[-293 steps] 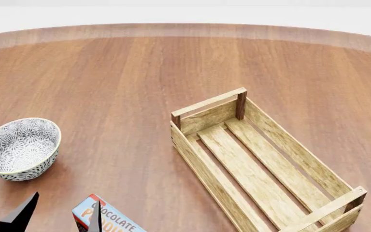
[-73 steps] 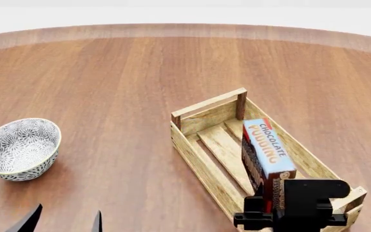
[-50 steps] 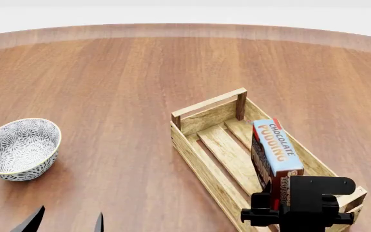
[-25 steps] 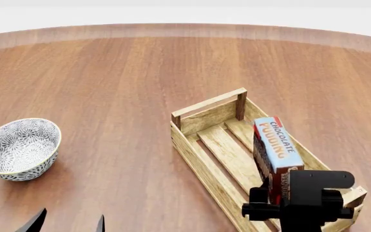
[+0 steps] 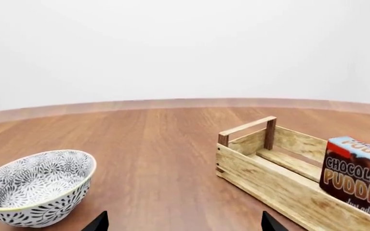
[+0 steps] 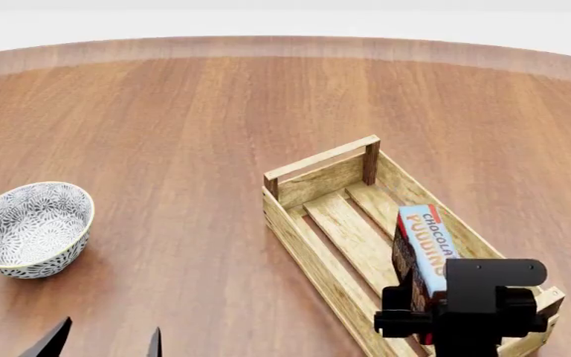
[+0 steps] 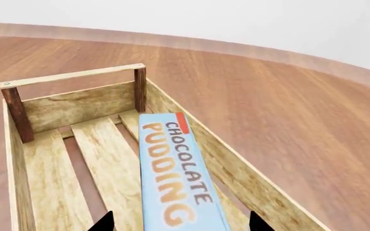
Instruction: Pick up the chocolate pudding and put it in the tray.
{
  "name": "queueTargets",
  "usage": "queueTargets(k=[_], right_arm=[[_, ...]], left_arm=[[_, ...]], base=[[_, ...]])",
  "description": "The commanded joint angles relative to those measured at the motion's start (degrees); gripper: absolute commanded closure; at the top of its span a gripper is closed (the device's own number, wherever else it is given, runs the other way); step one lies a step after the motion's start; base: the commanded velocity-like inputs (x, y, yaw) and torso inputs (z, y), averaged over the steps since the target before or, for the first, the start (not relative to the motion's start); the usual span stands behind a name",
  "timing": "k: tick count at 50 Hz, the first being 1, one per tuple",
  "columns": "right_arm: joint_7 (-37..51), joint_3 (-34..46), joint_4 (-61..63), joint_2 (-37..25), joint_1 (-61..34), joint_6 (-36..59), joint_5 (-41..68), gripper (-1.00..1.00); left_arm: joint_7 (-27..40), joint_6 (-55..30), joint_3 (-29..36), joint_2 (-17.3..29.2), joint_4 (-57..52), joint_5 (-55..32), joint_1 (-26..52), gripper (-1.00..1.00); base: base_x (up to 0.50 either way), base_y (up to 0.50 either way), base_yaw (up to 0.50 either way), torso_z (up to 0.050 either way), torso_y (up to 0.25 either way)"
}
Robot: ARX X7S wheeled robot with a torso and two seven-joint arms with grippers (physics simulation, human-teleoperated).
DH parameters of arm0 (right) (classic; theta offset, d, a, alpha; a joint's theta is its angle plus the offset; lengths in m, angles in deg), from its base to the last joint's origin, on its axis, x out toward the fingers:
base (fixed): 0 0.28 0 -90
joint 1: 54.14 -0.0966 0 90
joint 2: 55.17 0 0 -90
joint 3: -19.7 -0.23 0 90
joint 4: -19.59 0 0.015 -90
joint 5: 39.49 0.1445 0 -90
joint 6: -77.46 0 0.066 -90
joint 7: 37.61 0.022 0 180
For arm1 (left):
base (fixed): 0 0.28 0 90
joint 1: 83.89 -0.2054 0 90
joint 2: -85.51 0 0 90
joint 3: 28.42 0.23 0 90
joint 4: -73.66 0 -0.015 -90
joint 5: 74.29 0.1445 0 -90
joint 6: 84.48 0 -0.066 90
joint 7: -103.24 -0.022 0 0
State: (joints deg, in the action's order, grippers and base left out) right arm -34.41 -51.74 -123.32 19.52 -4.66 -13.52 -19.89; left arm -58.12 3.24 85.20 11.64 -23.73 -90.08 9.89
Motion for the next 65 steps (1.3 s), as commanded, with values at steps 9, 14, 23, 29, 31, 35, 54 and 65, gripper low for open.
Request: queueTargets(k=[9,14,23,29,31,35,54,65], right_arm=[[4.9,-2.1,29.7,-5.9,10.3,8.7,4.5,-1.00],[6.1,-2.9,36.7,-7.4,12.7,10.5,6.0,-1.00],[9.9,-4.3,52.8,-11.3,17.5,15.4,8.8,-1.00],[11.7,-5.3,59.9,-13.3,19.6,17.5,10.1,-1.00],[12.1,-5.3,61.6,-13.7,20.4,17.7,10.2,-1.00],[12.8,-6.0,65.1,-14.4,21.9,17.7,11.0,-1.00],[15.2,-8.3,78.7,-16.2,28.7,14.1,11.8,-1.00],[15.9,-9.2,83.3,-17.5,31.4,13.1,12.0,-1.00]], left_arm=[[3.1,-8.7,-0.3,2.8,-13.6,-1.0,1.5,-1.00],[4.0,-11.1,-0.5,3.4,-16.7,-1.3,2.3,-1.00],[6.1,-17.2,-1.0,4.6,-24.3,-2.4,3.9,-1.00],[7.2,-20.2,-1.2,5.3,-28.6,-3.1,4.4,-1.00],[7.5,-21.1,-1.3,5.3,-29.4,-3.4,4.8,-1.00],[7.9,-22.2,-1.1,5.4,-30.7,-3.6,5.2,-1.00],[8.4,-22.3,-1.2,5.9,-32.3,-4.0,5.2,-1.00],[9.0,-22.9,-1.0,6.2,-33.9,-4.1,5.2,-1.00]], base=[[0.00,0.00,0.00,0.000,0.000],[0.00,0.00,0.00,0.000,0.000],[0.00,0.00,0.00,0.000,0.000],[0.00,0.00,0.00,0.000,0.000],[0.00,0.00,0.00,0.000,0.000],[0.00,0.00,0.00,0.000,0.000],[0.00,0.00,0.00,0.000,0.000],[0.00,0.00,0.00,0.000,0.000]])
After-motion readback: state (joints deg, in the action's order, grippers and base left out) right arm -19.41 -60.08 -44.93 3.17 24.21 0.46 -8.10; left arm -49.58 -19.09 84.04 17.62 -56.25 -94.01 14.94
